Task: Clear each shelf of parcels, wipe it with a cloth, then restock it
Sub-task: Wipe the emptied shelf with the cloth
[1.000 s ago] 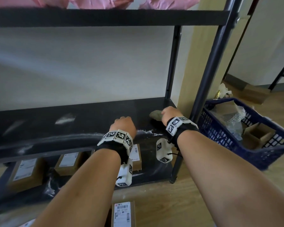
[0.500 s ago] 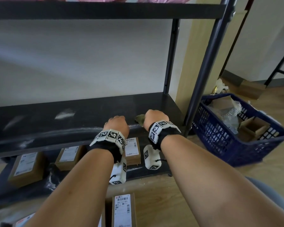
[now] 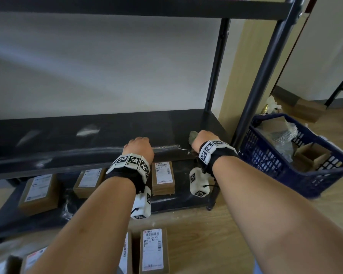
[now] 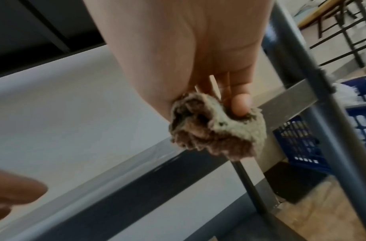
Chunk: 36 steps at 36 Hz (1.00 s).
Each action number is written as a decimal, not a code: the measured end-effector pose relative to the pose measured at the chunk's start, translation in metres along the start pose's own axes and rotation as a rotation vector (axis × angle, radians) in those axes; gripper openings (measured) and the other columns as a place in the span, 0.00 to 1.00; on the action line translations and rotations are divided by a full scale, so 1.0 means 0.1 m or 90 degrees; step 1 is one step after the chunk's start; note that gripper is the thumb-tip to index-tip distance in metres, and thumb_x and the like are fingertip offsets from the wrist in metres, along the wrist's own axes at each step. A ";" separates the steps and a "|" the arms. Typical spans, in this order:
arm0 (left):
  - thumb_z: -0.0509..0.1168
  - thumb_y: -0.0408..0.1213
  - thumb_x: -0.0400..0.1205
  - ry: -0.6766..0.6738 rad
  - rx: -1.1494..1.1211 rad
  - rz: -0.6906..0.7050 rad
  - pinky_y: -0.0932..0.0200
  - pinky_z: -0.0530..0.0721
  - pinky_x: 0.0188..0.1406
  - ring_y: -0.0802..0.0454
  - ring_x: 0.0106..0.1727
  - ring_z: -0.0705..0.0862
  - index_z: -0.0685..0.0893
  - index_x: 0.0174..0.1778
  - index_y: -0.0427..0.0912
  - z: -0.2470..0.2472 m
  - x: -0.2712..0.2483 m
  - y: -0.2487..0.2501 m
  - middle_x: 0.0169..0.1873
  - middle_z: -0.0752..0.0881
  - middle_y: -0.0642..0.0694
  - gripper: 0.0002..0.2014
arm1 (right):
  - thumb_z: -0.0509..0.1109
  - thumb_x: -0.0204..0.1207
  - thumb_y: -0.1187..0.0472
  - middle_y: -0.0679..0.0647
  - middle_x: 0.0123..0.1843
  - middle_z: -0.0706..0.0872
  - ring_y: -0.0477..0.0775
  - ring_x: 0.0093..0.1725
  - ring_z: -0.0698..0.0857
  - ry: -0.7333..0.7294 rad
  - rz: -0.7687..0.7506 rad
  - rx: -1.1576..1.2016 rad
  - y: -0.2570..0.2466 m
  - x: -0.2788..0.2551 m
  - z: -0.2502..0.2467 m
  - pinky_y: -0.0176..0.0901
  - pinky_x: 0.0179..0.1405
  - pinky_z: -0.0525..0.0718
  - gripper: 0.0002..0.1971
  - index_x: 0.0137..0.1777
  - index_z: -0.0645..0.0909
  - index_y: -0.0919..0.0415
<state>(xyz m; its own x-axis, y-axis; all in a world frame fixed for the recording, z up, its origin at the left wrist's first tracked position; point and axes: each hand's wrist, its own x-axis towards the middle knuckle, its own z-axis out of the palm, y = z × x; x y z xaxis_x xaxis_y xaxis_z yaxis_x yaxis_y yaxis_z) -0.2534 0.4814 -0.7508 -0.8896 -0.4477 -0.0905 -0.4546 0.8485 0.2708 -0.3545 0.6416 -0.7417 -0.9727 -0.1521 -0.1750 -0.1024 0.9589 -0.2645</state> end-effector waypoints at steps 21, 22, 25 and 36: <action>0.56 0.28 0.82 0.012 -0.030 0.001 0.46 0.70 0.75 0.43 0.76 0.69 0.69 0.77 0.41 -0.09 -0.08 -0.67 0.76 0.70 0.42 0.25 | 0.63 0.82 0.45 0.61 0.50 0.87 0.63 0.47 0.85 0.001 -0.067 0.109 -0.78 -0.09 0.27 0.46 0.44 0.81 0.22 0.52 0.84 0.67; 0.56 0.28 0.82 0.010 -0.030 0.004 0.46 0.70 0.75 0.42 0.76 0.68 0.69 0.78 0.41 -0.10 -0.07 -0.67 0.76 0.70 0.42 0.25 | 0.61 0.83 0.46 0.63 0.54 0.86 0.63 0.49 0.85 0.032 -0.049 0.102 -0.72 -0.06 0.23 0.47 0.45 0.80 0.23 0.55 0.84 0.68; 0.56 0.28 0.81 0.002 -0.026 0.008 0.46 0.69 0.75 0.41 0.76 0.68 0.68 0.78 0.41 -0.10 -0.04 -0.65 0.77 0.69 0.41 0.26 | 0.56 0.86 0.52 0.65 0.65 0.82 0.66 0.63 0.82 0.065 0.017 0.030 -0.49 0.03 0.17 0.54 0.60 0.80 0.21 0.62 0.81 0.69; 0.56 0.28 0.81 0.003 0.004 -0.015 0.47 0.71 0.74 0.41 0.74 0.71 0.72 0.74 0.39 -0.11 0.10 -0.54 0.73 0.74 0.39 0.23 | 0.52 0.86 0.49 0.62 0.61 0.85 0.66 0.59 0.84 -0.026 -0.103 0.039 -0.90 0.10 0.39 0.53 0.62 0.80 0.22 0.61 0.82 0.64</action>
<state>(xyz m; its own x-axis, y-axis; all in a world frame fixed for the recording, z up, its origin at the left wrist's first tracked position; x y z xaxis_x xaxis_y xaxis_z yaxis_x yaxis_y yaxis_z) -0.2370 0.4276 -0.7557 -0.8784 -0.4690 -0.0922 -0.4758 0.8396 0.2619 -0.3473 0.5448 -0.7569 -0.9355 -0.3135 -0.1631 -0.2424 0.9052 -0.3492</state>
